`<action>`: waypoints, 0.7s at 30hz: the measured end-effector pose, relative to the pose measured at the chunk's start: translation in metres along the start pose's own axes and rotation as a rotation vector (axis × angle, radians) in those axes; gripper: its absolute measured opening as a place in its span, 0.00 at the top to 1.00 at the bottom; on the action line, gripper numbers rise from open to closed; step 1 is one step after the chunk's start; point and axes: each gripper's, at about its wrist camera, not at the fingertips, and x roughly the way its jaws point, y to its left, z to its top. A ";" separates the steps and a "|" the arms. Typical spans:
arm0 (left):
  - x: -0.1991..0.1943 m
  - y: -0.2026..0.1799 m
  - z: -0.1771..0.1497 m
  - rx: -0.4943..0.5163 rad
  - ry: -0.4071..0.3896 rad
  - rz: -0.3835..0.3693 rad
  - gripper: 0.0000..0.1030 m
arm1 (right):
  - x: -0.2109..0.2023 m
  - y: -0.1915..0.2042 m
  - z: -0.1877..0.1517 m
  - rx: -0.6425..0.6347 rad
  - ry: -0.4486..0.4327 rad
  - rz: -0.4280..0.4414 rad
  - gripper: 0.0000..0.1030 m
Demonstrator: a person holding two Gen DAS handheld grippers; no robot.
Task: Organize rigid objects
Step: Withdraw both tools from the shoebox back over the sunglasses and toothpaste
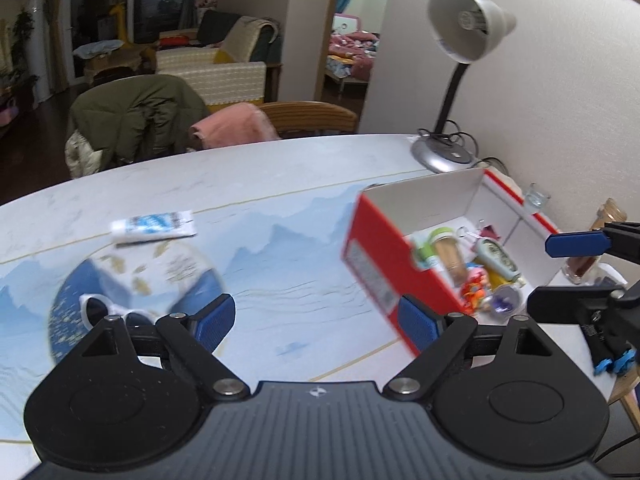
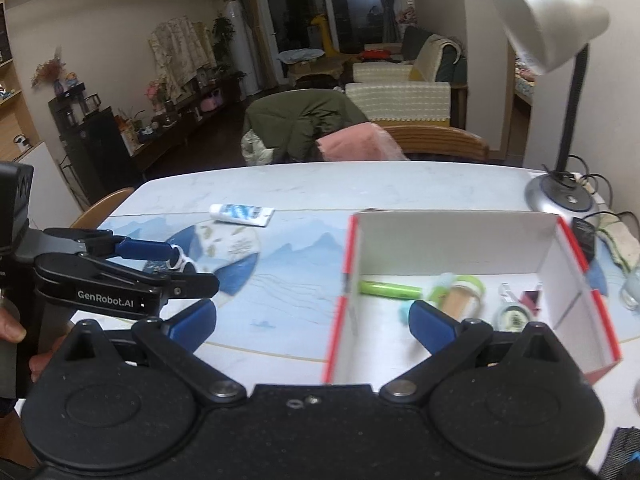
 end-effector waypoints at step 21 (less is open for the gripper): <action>0.026 0.191 -0.036 -0.035 0.054 0.136 0.14 | 0.106 0.107 0.053 -0.156 0.098 0.020 0.01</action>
